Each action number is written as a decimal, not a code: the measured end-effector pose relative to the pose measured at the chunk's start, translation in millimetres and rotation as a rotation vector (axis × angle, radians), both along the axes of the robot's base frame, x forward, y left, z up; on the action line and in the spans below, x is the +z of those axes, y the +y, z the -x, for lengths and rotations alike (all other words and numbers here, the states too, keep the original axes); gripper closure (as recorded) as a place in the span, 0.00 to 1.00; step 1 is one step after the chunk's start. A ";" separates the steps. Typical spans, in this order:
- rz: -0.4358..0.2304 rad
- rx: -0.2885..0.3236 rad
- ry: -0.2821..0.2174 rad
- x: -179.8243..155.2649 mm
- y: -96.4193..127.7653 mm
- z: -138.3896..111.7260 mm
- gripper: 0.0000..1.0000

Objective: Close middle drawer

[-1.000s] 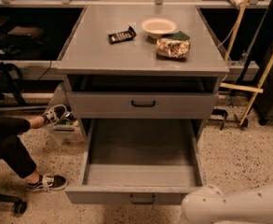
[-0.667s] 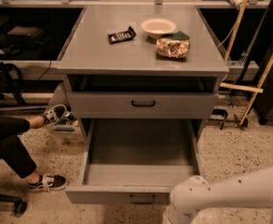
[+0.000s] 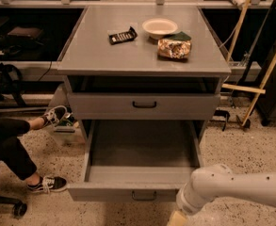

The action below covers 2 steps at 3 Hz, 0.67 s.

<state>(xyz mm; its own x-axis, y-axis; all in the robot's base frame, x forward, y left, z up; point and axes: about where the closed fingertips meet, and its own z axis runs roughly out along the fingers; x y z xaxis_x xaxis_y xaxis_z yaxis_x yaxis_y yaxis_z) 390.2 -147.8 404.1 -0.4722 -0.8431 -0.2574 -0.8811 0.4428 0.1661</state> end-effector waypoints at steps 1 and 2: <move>-0.017 -0.083 -0.034 6.9 -11.1 -34.2 0.00; -0.033 -0.019 -0.005 -11.8 19.2 -50.8 0.00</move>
Offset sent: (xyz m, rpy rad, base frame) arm 0.0761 0.0687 -0.0359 0.0513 0.0308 0.0958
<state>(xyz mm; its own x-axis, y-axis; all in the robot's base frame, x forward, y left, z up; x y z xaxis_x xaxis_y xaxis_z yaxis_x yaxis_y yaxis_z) 441.0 -128.5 392.3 -0.4866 -0.8251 -0.2872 -0.8735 0.4537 0.1766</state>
